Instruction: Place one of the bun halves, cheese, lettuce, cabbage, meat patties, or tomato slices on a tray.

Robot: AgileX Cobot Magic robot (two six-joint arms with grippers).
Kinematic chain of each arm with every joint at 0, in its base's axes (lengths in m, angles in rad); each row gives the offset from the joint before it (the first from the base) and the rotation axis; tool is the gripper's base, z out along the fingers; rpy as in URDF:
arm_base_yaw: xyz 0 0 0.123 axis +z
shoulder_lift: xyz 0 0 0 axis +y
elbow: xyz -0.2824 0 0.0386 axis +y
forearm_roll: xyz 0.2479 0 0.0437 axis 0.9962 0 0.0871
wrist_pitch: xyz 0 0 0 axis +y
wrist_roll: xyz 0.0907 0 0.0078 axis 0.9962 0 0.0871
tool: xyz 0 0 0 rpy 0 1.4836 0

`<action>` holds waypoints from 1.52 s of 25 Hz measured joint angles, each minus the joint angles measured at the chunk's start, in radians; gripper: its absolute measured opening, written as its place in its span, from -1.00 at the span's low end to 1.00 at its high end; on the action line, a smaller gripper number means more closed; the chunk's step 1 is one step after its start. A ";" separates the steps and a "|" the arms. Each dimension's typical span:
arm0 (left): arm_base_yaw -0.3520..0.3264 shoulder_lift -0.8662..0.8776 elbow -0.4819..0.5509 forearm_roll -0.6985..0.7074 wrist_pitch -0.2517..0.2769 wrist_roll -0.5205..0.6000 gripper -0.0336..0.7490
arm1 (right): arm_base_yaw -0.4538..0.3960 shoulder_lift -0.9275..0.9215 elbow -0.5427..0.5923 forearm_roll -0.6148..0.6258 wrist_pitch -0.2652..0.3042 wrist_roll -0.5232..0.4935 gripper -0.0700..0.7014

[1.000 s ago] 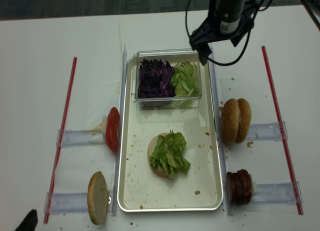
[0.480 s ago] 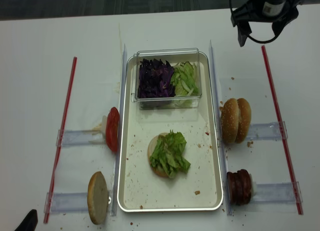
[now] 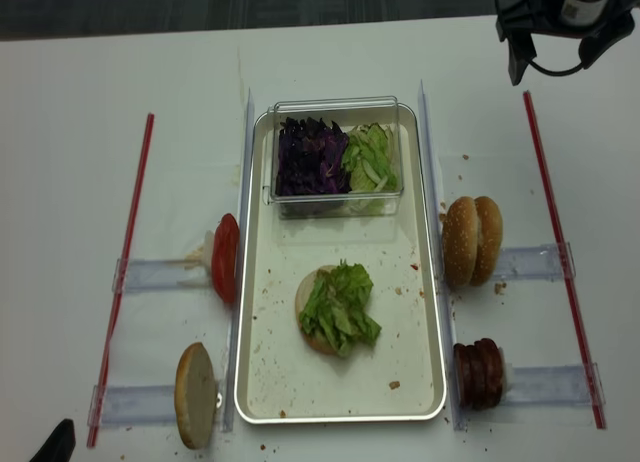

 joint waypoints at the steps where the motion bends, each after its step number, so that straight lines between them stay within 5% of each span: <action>1: 0.000 0.000 0.000 0.000 0.000 0.000 0.52 | -0.008 0.000 0.000 0.000 0.000 0.000 0.97; 13: 0.000 0.000 0.000 0.000 0.000 0.000 0.52 | -0.027 -0.121 0.059 0.000 0.000 -0.022 0.97; 38: 0.000 0.000 0.000 0.000 0.000 0.000 0.52 | -0.027 -0.928 0.695 0.000 0.010 -0.030 0.97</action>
